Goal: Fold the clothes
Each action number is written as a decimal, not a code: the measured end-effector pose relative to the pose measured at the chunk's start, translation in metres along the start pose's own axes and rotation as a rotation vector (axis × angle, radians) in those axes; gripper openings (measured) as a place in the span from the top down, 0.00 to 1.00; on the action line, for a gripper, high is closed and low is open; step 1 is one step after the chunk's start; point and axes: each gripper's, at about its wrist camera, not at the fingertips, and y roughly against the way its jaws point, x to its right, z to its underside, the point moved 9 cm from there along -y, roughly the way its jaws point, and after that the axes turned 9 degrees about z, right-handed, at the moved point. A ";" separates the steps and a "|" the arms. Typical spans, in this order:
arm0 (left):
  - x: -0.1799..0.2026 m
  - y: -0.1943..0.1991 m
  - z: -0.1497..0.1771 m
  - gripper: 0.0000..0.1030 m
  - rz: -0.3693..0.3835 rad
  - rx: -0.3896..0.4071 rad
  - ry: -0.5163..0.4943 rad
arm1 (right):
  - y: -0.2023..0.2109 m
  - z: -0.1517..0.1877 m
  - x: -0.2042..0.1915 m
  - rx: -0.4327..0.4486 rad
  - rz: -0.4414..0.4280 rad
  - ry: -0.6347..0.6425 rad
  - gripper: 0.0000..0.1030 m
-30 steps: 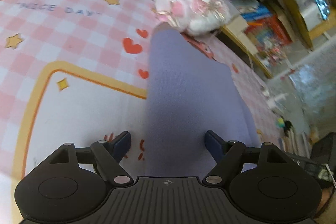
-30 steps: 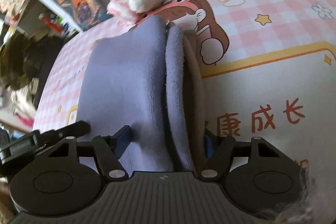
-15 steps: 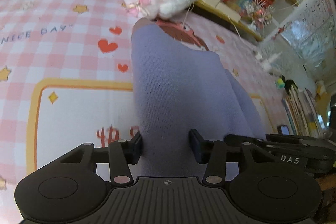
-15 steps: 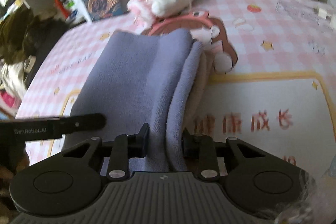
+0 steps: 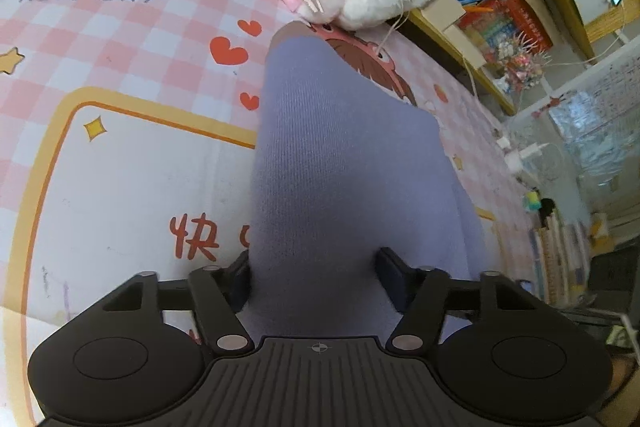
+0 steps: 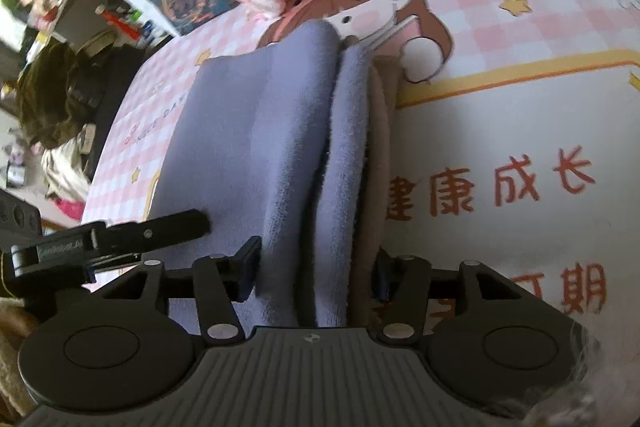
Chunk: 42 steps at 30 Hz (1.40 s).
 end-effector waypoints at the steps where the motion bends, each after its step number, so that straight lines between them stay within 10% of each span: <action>1: 0.002 0.002 0.001 0.52 -0.007 0.009 -0.008 | 0.001 0.000 -0.003 0.006 -0.004 0.019 0.64; 17: 0.045 0.032 0.017 0.57 -0.047 0.165 -0.137 | 0.055 0.001 -0.027 0.258 0.012 0.331 0.74; 42: 0.021 0.059 0.001 0.57 -0.001 0.179 -0.175 | 0.047 0.012 -0.056 0.266 0.032 0.330 0.74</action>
